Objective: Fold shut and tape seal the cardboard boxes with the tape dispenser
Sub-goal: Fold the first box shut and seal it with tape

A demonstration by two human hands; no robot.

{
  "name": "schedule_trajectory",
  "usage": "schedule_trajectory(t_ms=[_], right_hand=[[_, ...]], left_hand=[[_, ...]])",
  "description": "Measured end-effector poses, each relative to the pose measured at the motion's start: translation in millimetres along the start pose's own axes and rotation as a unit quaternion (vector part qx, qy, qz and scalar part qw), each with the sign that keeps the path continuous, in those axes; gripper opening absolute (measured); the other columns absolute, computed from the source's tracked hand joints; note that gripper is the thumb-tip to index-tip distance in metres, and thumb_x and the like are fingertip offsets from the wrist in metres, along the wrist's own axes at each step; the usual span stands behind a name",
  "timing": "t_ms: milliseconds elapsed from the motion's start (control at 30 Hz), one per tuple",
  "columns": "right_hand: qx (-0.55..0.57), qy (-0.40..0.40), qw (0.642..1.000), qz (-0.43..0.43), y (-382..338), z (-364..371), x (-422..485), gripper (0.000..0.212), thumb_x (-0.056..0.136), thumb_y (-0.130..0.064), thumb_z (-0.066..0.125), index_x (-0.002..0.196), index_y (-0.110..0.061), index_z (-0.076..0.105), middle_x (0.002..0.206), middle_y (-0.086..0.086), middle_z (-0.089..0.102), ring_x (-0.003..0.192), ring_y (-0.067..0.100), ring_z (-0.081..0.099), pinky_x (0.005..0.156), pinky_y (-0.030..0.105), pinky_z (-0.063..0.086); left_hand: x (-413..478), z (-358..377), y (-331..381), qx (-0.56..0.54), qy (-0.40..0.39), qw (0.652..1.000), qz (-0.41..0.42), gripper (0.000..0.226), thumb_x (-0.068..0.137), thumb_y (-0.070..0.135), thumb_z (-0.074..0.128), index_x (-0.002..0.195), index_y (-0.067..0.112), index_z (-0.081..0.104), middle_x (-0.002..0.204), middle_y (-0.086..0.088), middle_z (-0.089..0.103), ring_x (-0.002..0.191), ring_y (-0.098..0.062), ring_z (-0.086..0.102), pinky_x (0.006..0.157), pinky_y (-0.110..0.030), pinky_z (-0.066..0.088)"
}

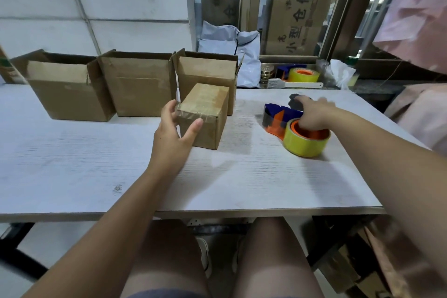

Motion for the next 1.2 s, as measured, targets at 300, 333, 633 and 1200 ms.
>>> schedule_trajectory(t_ms=[300,333,633,1200], right_hand=[[0.333,0.116,0.906,-0.233,-117,1,-65,0.025,0.097,-0.019,0.048,0.116,-0.022,0.066,0.112,-0.005,0.066,0.101,0.010,0.059,0.089,0.032,0.049],[0.371,0.116,0.892,-0.232,-119,10,-65,0.026,0.097,-0.018,0.048,0.114,-0.021,0.068,0.111,-0.005,0.068,0.103,0.012,0.061,0.093,0.036,0.050],[0.541,0.149,0.803,-0.199,-109,68,-76,0.042,0.093,-0.001,0.044,0.128,-0.019,0.060,0.123,-0.009,0.063,0.100,-0.003,0.062,0.093,0.028,0.052],[0.525,0.150,0.783,-0.297,-120,60,-92,0.035,0.101,-0.015,0.041,0.133,-0.026,0.051,0.140,-0.006,0.050,0.132,0.001,0.040,0.111,0.025,0.033]], left_hand=[[-7,4,16,0.079,0.004,0.994,0.074,0.041,0.100,0.034,0.039,0.138,0.021,0.043,0.118,0.011,0.051,0.090,0.005,0.051,0.070,0.003,0.034],[-7,3,15,0.084,0.009,0.994,0.074,0.040,0.100,0.033,0.039,0.138,0.019,0.045,0.119,0.010,0.052,0.094,0.002,0.051,0.073,0.001,0.034],[-12,-3,14,0.127,0.051,0.987,0.088,0.036,0.096,0.004,0.042,0.124,0.014,0.063,0.077,-0.006,0.065,0.058,-0.010,0.044,0.055,-0.022,0.031],[5,-6,5,-0.063,0.033,0.997,0.030,0.029,0.097,0.010,0.051,0.122,0.019,0.064,0.112,0.008,0.065,0.099,0.004,0.061,0.089,-0.012,0.046]])
Point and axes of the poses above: each hand's wrist, its own x-axis towards the middle knuckle, its own z-axis out of the palm, y = z × x, the point moved 8 cm from there along x, towards the middle knuckle
